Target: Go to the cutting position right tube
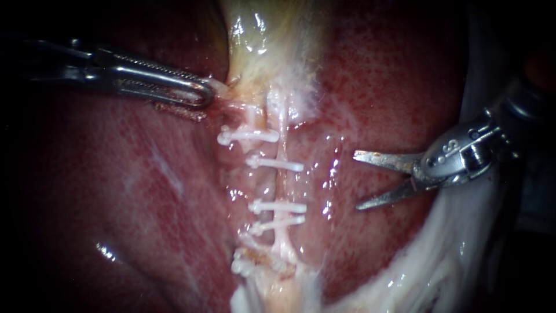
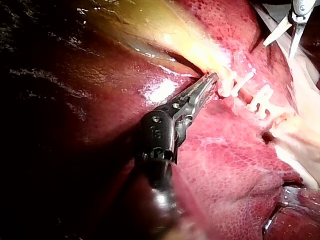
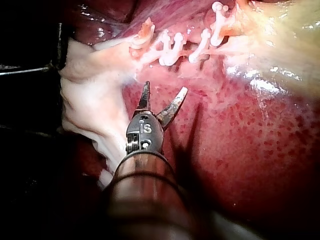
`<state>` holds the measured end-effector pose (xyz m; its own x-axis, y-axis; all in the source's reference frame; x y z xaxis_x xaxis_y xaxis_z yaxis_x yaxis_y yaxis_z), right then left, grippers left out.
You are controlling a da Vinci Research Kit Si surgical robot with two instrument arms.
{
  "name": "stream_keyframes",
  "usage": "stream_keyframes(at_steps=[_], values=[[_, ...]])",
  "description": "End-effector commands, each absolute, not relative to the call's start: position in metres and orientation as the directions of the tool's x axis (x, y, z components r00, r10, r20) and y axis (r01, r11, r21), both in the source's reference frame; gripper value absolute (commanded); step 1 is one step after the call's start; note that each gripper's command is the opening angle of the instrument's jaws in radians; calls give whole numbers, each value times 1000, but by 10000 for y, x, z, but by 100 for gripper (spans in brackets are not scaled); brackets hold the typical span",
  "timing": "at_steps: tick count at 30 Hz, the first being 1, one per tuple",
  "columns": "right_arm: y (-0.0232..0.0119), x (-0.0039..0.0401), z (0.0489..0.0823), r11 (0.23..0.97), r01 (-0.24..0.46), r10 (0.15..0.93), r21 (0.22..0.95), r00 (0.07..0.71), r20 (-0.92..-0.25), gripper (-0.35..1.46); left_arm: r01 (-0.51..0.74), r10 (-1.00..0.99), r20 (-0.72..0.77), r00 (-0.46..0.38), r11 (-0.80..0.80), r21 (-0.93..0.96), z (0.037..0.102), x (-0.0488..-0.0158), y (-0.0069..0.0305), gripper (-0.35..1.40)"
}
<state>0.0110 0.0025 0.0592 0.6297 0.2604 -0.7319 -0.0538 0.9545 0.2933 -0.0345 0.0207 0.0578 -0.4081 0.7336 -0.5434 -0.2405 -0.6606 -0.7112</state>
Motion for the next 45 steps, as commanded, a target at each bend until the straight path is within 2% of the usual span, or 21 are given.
stream_keyframes(at_steps=[1, 10, 16, 23, 30, 37, 45], values=[[25, 110, 592, 954, -50, 259, 294, 629, -733, 143, -238, 734, -543, -408, -660, -713, 574, -341, 209, -35], [25, 116, 589, 951, -28, 257, 306, 623, -739, 143, -266, 734, -568, -372, -671, -692, 514, -301, 242, -35], [23, 127, 589, 938, 26, 262, 344, 598, -757, 141, -270, 728, -582, -362, -679, -682, 500, -298, 242, -35], [19, 150, 604, 860, 47, 402, 508, 551, -732, 140, -271, 728, -582, -362, -680, -681, 500, -299, 240, -35], [22, 166, 641, 770, 73, 508, 634, 532, -678, 140, -272, 728, -582, -362, -680, -681, 499, -299, 240, -35], [14, 175, 679, 707, 115, 547, 698, 536, -643, 140, -273, 728, -582, -362, -680, -681, 499, -299, 239, -35], [17, 200, 687, 647, 185, 591, 740, 491, -640, 140, -273, 728, -582, -362, -680, -681, 499, -299, 239, -35]])
